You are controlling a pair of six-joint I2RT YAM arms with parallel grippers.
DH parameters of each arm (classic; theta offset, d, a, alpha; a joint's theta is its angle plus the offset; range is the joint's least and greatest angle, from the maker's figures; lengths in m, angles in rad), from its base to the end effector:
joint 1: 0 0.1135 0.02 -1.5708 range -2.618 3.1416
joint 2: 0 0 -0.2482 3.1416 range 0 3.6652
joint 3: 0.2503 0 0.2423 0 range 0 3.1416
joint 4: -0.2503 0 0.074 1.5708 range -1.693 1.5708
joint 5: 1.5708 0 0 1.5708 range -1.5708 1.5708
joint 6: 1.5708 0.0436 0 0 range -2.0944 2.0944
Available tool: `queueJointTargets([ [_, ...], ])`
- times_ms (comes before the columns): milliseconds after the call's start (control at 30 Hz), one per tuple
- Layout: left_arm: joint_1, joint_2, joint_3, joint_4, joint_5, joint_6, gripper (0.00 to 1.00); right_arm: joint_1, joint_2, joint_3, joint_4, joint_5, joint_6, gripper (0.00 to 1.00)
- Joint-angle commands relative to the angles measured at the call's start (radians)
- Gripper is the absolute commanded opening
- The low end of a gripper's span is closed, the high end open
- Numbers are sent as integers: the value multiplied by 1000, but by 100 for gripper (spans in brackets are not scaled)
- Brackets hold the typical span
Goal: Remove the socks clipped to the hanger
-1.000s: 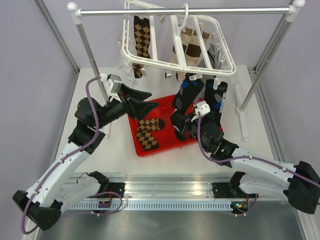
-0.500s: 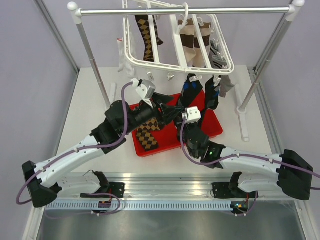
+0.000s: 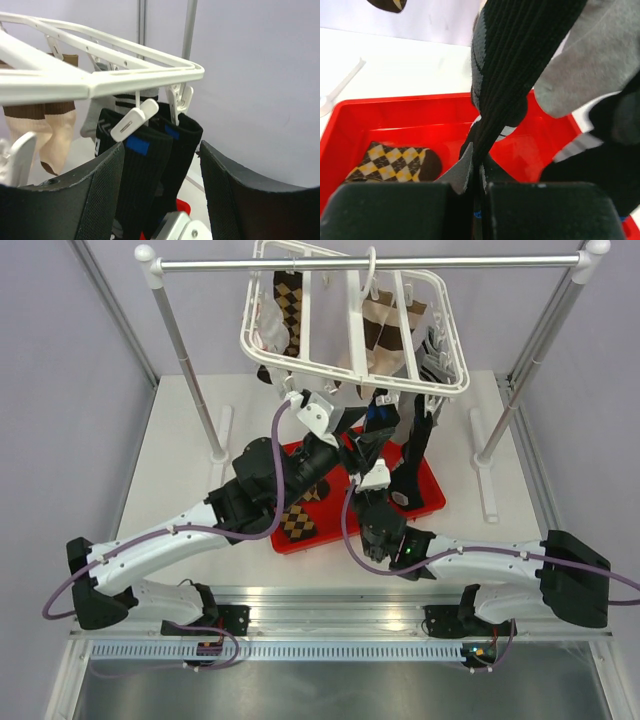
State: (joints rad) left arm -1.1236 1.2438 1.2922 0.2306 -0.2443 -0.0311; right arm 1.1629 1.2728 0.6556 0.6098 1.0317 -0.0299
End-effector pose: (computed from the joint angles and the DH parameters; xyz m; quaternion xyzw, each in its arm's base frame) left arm 0.1322 -0.2512 0.4519 0.2272 0.5610 -0.3712 0.7042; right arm 0.1413 0.2327 0.2631 -0.0592 0.7060 0.0335 0.7050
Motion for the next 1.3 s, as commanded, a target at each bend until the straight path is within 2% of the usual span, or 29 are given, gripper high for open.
queueJointTargets([
  [0, -28, 32, 70, 38, -110, 112, 66, 20, 29, 39, 84, 79, -83, 1],
  [167, -47, 66, 102, 38, -157, 138, 66, 40, 75, 53, 142, 133, -154, 1],
  [400, -96, 141, 157, 81, -376, 235, 62, 64, 129, 87, 215, 217, -237, 1],
  [700, -134, 215, 203, 167, -558, 379, 55, 89, 188, 108, 291, 248, -311, 1],
  [1100, -139, 213, 202, 237, -595, 416, 49, 103, 230, 121, 317, 263, -340, 1],
  [1267, -139, 218, 197, 250, -604, 427, 38, 103, 237, 124, 321, 263, -341, 1],
])
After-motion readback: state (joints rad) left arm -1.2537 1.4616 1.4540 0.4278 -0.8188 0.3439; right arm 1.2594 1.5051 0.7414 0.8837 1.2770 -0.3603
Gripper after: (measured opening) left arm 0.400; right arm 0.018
